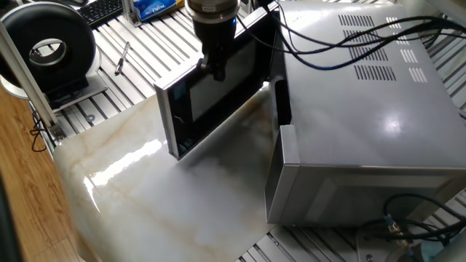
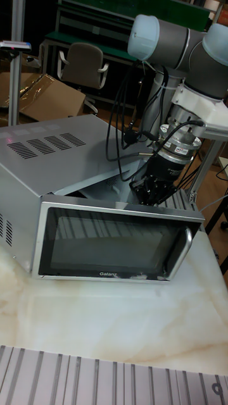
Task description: Open the microwave door
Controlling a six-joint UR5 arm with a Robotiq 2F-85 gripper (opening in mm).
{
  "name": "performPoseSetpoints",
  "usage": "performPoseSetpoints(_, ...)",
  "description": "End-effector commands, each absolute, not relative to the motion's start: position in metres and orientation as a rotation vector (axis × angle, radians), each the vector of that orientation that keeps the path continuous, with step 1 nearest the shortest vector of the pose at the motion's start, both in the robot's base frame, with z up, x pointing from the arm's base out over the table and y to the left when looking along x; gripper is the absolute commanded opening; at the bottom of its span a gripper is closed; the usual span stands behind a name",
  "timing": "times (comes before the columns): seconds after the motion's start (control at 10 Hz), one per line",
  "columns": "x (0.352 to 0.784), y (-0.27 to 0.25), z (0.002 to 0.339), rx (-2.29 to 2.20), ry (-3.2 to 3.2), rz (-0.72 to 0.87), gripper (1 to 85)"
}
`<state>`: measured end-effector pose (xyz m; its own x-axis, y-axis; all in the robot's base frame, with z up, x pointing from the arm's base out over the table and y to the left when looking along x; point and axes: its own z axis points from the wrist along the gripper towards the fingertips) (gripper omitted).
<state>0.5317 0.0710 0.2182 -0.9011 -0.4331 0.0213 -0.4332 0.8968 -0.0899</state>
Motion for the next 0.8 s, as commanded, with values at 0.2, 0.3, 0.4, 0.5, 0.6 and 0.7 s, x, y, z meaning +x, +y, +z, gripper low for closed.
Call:
performPoseSetpoints(0.2,0.523,0.103,0.226,0.430,-3.141,-0.046,1.0)
performPoseSetpoints(0.3,0.527,0.105,0.226,0.429,-3.157,-0.055,1.0)
performPoseSetpoints(0.4,0.529,0.111,0.226,0.413,-3.169,-0.091,1.0)
performPoseSetpoints(0.5,0.528,0.115,0.227,0.397,-3.171,-0.116,1.0)
performPoseSetpoints(0.6,0.528,0.115,0.227,0.385,-3.172,-0.119,1.0)
performPoseSetpoints(0.7,0.528,0.114,0.226,0.390,-3.170,-0.109,1.0)
